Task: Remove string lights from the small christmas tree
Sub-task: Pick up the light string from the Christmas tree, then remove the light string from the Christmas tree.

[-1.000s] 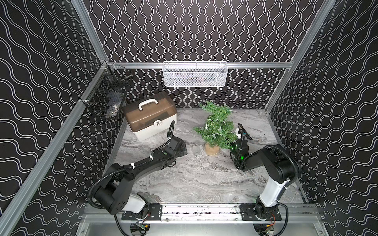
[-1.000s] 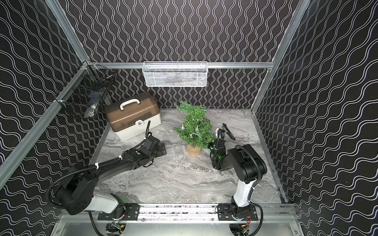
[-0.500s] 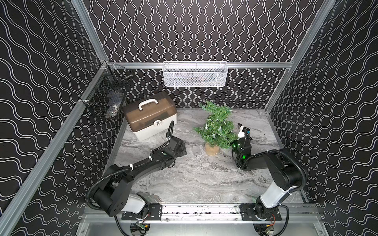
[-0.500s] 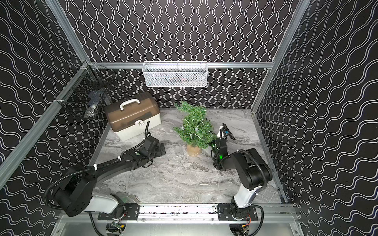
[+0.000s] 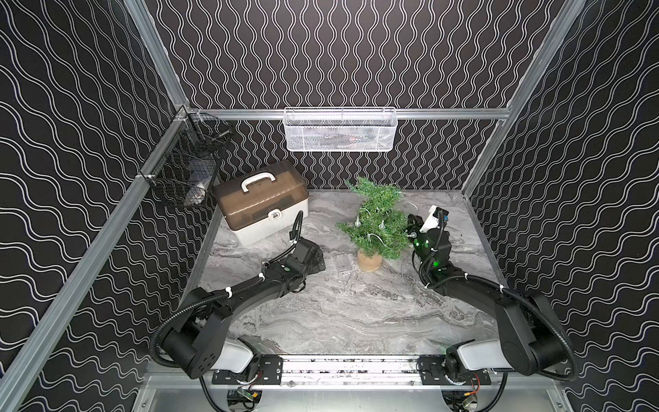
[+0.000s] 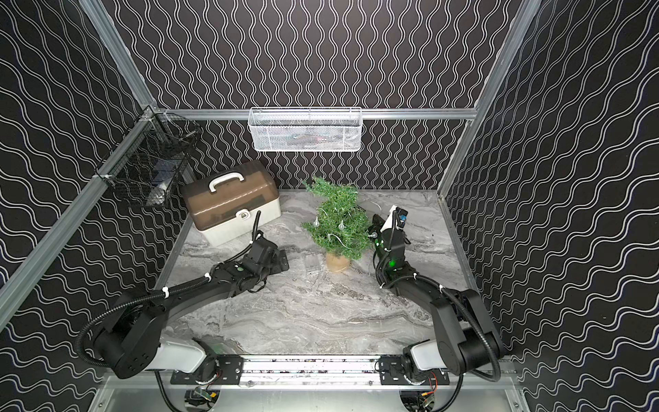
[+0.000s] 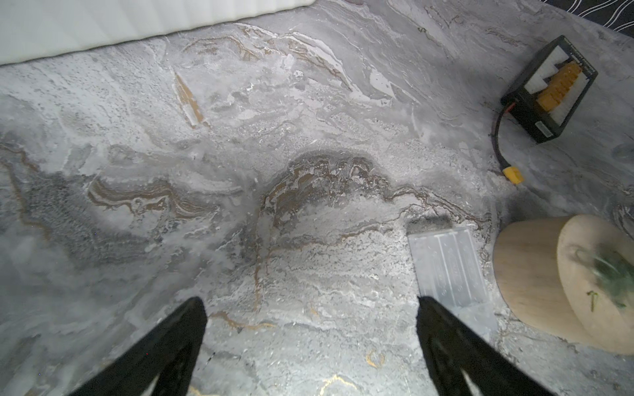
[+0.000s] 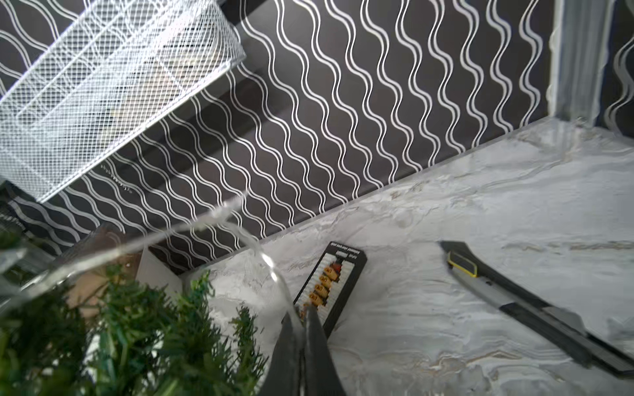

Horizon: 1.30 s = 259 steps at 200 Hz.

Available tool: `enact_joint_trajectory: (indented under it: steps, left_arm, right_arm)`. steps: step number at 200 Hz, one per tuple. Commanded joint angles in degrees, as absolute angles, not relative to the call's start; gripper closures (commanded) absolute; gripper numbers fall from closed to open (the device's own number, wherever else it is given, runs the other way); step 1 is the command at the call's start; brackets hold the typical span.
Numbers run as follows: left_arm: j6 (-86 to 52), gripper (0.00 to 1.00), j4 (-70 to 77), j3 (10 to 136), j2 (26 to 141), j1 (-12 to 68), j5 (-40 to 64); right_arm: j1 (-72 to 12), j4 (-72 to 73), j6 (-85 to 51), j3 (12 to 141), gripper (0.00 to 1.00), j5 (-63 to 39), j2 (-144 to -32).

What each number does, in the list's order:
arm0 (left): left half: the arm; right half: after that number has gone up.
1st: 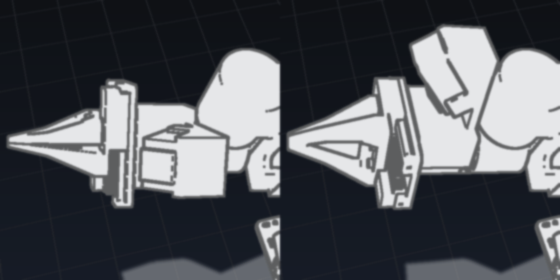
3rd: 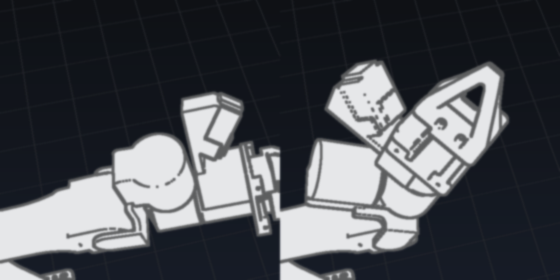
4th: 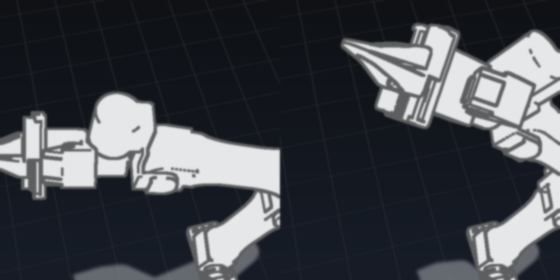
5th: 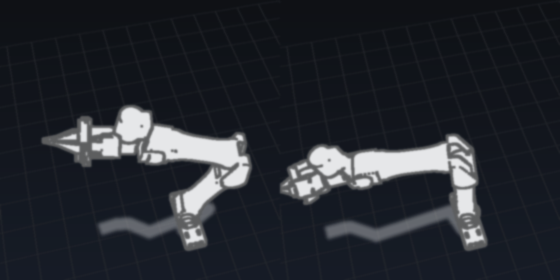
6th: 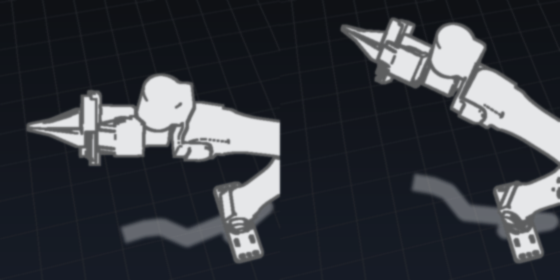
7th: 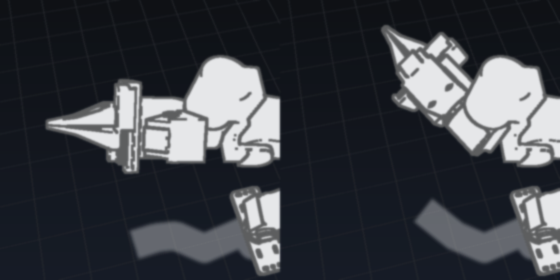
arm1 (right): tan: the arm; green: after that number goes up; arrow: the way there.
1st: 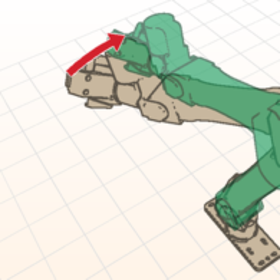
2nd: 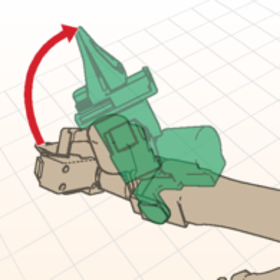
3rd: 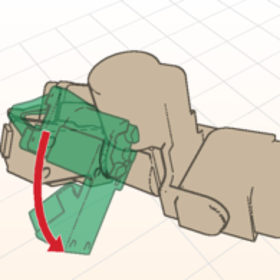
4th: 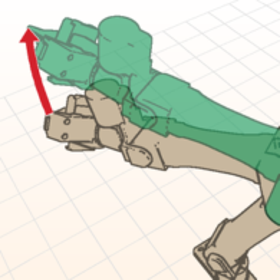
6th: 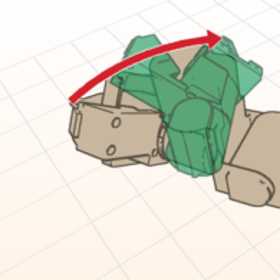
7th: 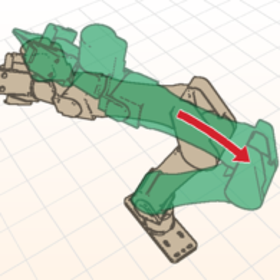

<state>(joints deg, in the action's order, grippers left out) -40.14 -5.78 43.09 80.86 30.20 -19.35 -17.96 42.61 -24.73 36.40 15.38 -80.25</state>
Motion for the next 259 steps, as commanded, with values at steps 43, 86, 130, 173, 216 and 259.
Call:
enact_joint_trajectory:
  steps: [43,86,130,173,216,259]
  left_arm:
    - [-39.64,0.01,-5.8,42.65,79.15,30.15,-19.87]
    - [-39.81,0.01,-5.59,42.76,79.54,30.15,-19.46]
    - [-39.89,0.01,-5.44,42.77,79.45,30.26,-19.38]
    - [-39.88,0.01,-5.41,42.64,79.37,30.16,-19.51]
    - [-40.08,0.01,-5.34,43.14,79.81,30.23,-18.9]
    - [-40.08,0.01,-5.59,43.15,79.2,30.16,-18.77]
  right_arm:
    - [-17.19,28.65,-18.59,43.54,1.0,21.53,-77.72]
    - [-16.88,20.8,-16.39,50.06,1.0,24.52,-76.91]
    - [-16.85,17.04,-15.66,55.16,1.0,23.74,-77.26]
    - [-16.83,10.8,-14.66,63.53,1.0,18.97,-77.95]
    - [-16.93,5.07,-13.45,73.35,1.0,13.3,-80.9]
    - [-16.95,3.63,-12.36,78.24,1.0,12.85,-82.75]
